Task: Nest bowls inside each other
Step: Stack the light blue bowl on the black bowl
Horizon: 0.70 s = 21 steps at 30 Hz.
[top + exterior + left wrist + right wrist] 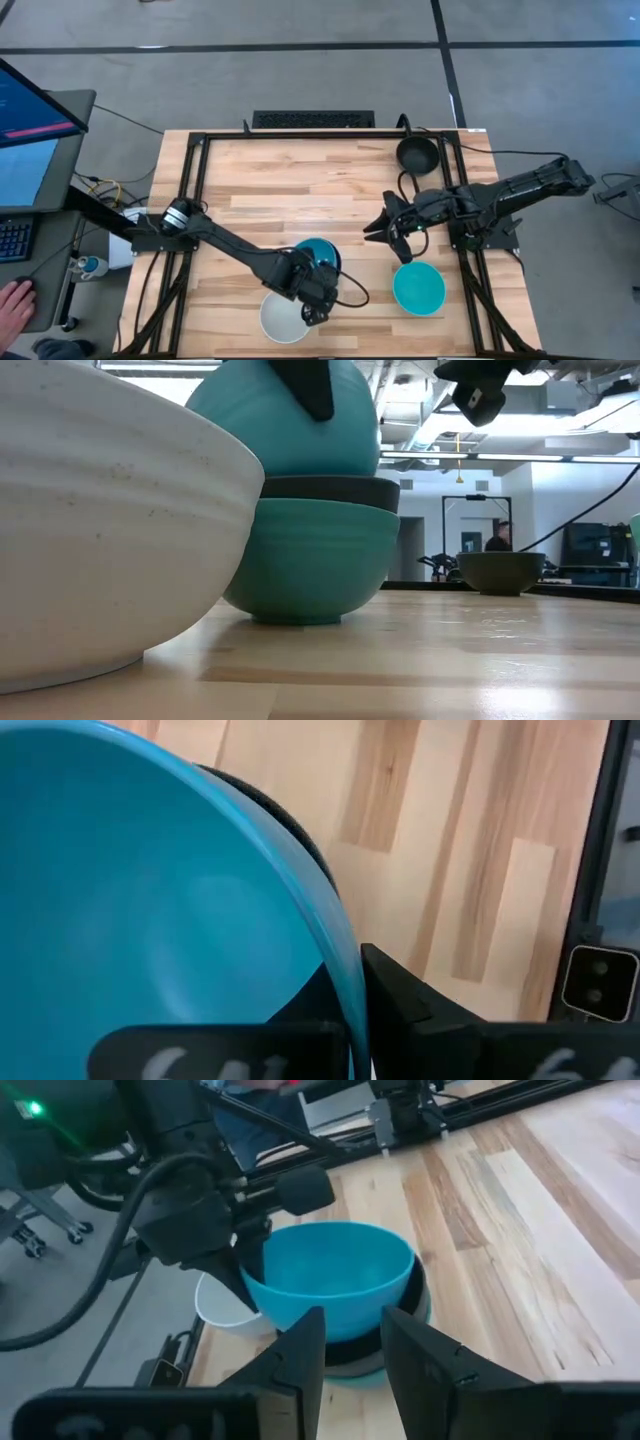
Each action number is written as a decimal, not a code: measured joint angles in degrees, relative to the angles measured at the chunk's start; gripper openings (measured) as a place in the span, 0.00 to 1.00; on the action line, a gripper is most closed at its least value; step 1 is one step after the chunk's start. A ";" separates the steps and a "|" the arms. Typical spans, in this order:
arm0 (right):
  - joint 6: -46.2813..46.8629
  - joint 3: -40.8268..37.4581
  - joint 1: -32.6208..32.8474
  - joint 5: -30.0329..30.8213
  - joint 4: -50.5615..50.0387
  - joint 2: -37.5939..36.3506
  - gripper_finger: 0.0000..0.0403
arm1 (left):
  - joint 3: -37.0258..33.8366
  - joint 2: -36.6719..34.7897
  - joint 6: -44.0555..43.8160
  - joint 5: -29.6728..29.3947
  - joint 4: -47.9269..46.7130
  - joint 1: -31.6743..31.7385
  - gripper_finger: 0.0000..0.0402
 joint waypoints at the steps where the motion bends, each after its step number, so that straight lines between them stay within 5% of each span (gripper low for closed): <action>1: 0.08 0.00 0.02 -0.01 0.01 0.01 0.31 | -0.02 0.00 0.19 -0.18 0.33 0.05 0.00; 21: 0.89 0.00 -0.02 -0.01 0.05 0.01 0.31 | -0.09 0.00 0.40 2.22 2.35 4.86 0.17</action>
